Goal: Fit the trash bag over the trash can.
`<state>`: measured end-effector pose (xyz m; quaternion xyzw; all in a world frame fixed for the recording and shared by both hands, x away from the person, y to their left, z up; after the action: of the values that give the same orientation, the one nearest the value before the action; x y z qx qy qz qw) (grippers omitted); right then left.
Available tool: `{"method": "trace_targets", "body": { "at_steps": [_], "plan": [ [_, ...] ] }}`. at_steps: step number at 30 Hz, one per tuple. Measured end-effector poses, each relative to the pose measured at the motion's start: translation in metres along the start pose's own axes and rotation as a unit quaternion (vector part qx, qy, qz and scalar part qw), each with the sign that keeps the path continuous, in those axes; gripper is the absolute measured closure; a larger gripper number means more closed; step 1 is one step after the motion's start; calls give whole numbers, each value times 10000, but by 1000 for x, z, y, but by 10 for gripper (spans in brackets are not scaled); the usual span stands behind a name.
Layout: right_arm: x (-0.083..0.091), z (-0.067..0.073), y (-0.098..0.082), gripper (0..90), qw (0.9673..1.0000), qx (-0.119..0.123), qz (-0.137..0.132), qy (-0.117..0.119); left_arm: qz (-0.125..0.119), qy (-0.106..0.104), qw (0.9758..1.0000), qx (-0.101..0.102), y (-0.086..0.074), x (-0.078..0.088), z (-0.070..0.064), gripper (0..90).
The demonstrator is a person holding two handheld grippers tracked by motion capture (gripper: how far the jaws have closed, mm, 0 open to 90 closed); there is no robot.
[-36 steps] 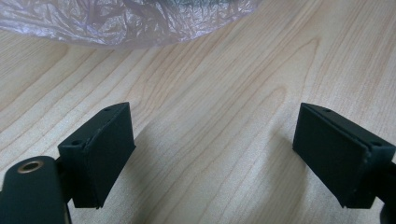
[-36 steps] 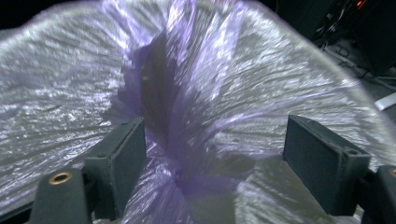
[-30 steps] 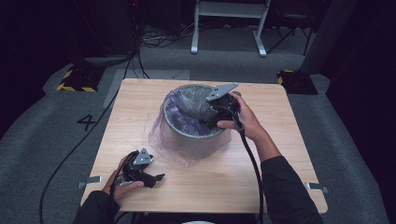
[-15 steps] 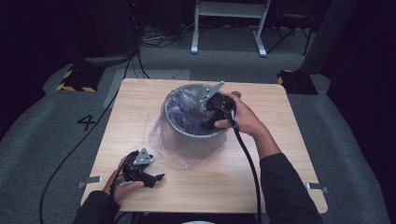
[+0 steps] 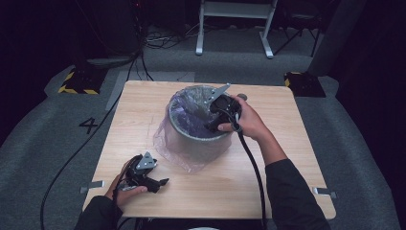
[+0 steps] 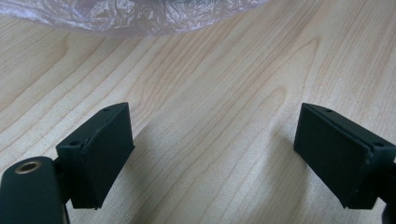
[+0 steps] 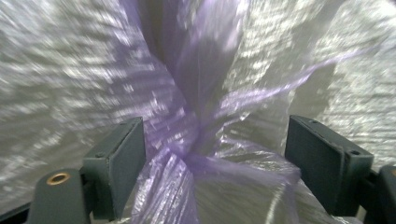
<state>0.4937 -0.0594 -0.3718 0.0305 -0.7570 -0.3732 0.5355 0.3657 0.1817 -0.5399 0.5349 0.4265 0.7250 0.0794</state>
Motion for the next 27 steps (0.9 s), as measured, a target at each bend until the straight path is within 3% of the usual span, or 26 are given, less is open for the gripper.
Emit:
{"method": "trace_targets", "body": {
  "at_steps": [8,16,19,27],
  "plan": [
    [19,-1,1,199,9985,-187,-512,8,-1,2,10000,1,0,0,0,115],
    [53,1,-5,197,9918,-373,-1222,26,0,1,10000,0,0,0,0,115],
    [63,0,-12,196,9898,-411,-1359,75,-1,2,10000,0,0,0,0,115],
    [82,-6,-32,184,9862,-431,-1590,-136,-8,-12,10000,-16,0,-1,0,111]
  ]
}}
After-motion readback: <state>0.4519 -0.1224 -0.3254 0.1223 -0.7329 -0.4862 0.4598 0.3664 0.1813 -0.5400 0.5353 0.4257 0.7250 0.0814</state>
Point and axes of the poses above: each handheld gripper's, and its own axes: x roughly backward along the jaws, y roughly out of its top, z roughly to its left, the point moved 5 cm from there along -x, roughly forward along the jaws, and after that the axes turned 6 degrees about -x, right-handed, at the moved point
